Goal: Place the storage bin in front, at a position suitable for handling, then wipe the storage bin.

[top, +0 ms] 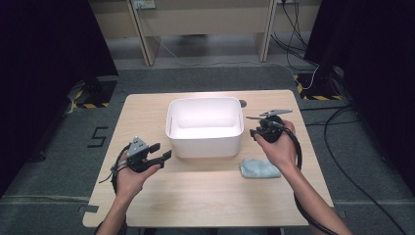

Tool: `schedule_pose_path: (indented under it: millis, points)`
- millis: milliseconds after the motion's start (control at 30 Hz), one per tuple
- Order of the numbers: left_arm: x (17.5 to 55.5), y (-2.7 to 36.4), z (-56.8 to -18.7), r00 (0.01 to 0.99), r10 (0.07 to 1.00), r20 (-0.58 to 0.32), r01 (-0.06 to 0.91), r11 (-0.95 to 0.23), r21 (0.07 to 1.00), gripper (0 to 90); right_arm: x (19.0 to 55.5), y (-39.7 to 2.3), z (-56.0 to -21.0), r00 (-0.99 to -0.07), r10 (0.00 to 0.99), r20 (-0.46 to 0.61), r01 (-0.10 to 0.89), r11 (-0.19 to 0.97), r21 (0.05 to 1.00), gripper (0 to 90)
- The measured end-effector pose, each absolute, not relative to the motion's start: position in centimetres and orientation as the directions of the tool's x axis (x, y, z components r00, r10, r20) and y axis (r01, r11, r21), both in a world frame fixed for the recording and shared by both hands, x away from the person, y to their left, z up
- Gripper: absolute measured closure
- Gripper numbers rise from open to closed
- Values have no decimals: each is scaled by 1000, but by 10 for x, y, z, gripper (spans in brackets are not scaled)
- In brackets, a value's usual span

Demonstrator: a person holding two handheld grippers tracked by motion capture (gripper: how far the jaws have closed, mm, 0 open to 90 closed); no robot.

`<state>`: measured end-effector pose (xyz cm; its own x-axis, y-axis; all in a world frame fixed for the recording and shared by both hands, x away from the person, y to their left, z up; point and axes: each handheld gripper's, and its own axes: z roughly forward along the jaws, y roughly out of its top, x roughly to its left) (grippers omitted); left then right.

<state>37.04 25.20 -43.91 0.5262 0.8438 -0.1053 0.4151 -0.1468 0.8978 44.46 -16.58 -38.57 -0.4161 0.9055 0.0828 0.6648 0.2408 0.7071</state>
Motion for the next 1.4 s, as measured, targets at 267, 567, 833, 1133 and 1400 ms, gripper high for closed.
schedule_pose_path:
  millis: [267, 567, 833, 1133, 1400]
  points:
    - [365, 251, -433, 532, 841, -97, 380, -135, 915, 398, 441, -201, -395, -345, 932, 112, 681, 166, 714, 654]
    - [354, 241, -438, 562, 819, -113, 377, -132, 917, 413, 439, -212, -393, -325, 939, 116, 683, 148, 715, 633]
    - [355, 208, -447, 646, 754, -117, 373, -179, 910, 412, 438, -218, -401, -314, 942, 116, 697, 146, 702, 621]
    - [354, 188, -458, 695, 709, -123, 375, -211, 902, 393, 417, -218, -431, -340, 931, 131, 819, 225, 527, 561]
    - [353, 186, -463, 696, 706, -132, 394, -222, 892, 382, 411, -229, -462, -306, 944, 126, 876, 227, 426, 522]
